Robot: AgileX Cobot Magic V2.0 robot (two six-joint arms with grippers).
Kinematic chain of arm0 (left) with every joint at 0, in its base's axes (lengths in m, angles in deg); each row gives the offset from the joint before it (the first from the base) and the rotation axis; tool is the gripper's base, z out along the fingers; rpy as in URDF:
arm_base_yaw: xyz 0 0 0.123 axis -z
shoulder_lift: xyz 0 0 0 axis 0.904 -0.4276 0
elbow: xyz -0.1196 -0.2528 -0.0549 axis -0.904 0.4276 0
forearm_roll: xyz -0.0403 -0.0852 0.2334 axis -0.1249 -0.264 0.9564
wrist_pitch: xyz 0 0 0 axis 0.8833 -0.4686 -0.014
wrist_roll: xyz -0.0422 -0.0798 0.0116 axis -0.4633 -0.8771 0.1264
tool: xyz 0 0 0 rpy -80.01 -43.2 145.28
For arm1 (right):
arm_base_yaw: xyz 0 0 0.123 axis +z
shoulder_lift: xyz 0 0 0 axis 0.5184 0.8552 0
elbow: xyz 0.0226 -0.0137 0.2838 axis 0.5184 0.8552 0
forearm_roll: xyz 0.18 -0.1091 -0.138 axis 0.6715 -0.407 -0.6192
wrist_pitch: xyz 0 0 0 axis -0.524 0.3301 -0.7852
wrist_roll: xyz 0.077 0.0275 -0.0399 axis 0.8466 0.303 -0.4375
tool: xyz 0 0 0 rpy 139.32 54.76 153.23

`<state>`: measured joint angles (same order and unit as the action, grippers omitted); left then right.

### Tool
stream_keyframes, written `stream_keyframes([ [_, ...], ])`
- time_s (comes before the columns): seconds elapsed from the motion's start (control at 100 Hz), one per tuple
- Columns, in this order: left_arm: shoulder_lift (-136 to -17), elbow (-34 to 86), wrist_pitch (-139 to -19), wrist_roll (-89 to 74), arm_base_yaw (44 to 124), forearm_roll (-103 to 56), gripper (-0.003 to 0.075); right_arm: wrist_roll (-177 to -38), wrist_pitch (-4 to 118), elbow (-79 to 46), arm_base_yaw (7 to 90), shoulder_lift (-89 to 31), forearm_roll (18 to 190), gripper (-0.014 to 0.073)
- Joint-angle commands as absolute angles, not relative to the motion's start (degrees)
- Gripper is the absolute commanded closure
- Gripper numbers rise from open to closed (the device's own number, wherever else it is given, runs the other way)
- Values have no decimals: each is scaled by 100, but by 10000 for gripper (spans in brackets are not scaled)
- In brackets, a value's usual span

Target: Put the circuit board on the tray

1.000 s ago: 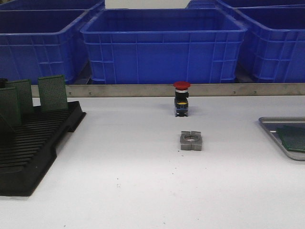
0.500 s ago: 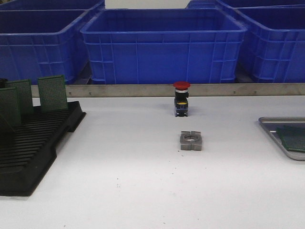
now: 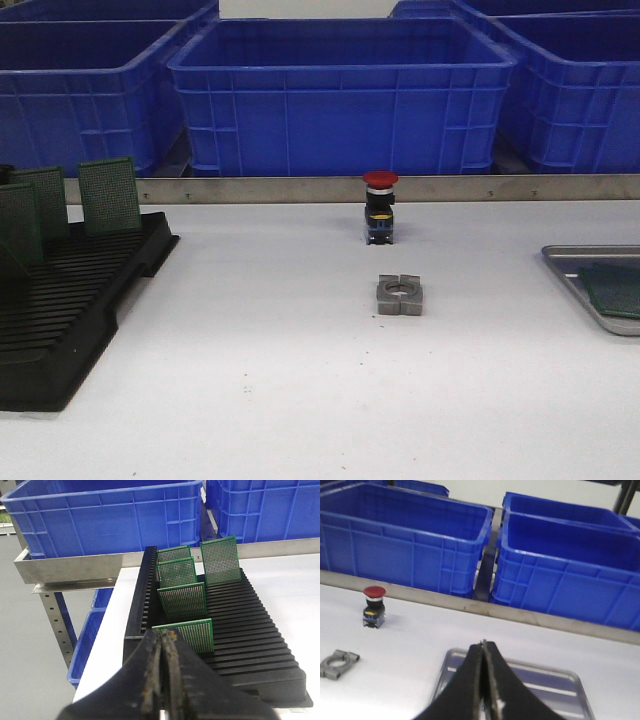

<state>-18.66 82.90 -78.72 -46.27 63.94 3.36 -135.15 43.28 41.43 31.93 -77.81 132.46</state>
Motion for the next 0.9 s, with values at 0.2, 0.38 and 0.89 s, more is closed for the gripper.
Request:
stream_keyframes([
  [0.2,-1672,8456,-7415,-4619,6377,275,737,-9525,4877,4600,2505,-8946,9426,652],
  [0.38,-1672,8456,-7455,-4619,6377,275,737,-9283,5029,4600,2453,-8932,9284,652],
  [0.89,-1672,8456,-7455,-4619,6377,275,737,-8556,4992,4600,2453,-8932,9081,652],
])
